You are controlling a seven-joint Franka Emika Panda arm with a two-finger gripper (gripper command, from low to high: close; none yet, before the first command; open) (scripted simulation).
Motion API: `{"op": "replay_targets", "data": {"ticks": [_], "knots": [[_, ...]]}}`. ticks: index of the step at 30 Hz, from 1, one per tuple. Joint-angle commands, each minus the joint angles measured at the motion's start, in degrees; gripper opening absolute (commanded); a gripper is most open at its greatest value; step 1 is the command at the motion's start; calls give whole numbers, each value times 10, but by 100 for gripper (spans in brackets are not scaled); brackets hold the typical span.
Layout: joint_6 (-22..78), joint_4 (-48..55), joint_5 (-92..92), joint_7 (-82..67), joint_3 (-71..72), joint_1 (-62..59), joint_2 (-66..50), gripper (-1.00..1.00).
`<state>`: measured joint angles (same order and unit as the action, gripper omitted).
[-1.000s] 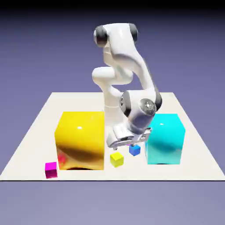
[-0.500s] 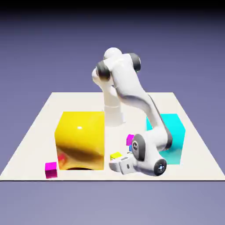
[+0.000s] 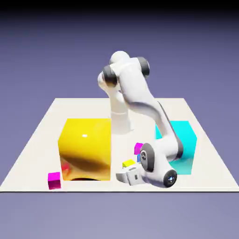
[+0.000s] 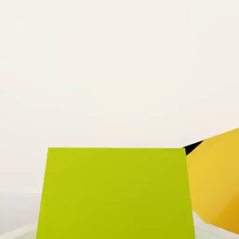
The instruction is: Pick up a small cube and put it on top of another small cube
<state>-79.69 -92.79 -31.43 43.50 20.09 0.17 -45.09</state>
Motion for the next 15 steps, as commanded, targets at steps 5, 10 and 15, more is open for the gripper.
{"op": "replay_targets", "data": {"ticks": [5, 10, 15], "knots": [[-105, -52, -94, 66, 75, -16, 104, -100], [-210, -104, -186, 133, 150, -33, 208, -100], [-315, -156, -279, 200, 226, -49, 311, -100]]}}
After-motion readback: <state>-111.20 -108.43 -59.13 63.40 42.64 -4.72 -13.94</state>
